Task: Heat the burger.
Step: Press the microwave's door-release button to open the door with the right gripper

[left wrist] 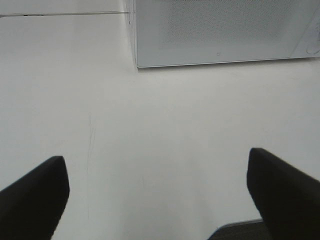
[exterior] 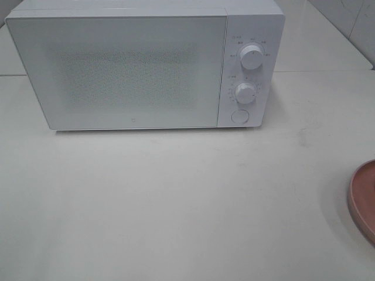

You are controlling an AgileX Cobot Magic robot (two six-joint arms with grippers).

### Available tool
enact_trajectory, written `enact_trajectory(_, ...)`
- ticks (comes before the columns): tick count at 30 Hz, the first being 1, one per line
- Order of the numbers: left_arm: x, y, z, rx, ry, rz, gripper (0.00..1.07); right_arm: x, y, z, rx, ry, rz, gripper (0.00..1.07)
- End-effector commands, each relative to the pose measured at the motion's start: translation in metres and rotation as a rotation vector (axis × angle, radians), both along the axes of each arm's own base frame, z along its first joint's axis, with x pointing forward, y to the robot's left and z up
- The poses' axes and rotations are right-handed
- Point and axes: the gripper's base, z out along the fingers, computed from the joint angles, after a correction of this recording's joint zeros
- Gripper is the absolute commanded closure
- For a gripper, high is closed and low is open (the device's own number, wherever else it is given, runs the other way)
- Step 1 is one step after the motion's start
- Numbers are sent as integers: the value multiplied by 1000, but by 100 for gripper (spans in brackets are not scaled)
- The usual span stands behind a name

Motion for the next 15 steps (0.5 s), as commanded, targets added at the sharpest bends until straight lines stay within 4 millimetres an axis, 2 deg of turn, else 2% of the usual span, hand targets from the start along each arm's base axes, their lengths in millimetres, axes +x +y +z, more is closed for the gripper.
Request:
enact_trajectory(1, 0, 0, 0, 2, 0, 1, 18, -4, 0, 0, 12, -40, -8, 32)
enact_trajectory(15, 0, 0, 0, 2, 0, 1, 18, -4, 0, 1, 4, -46, -10, 32)
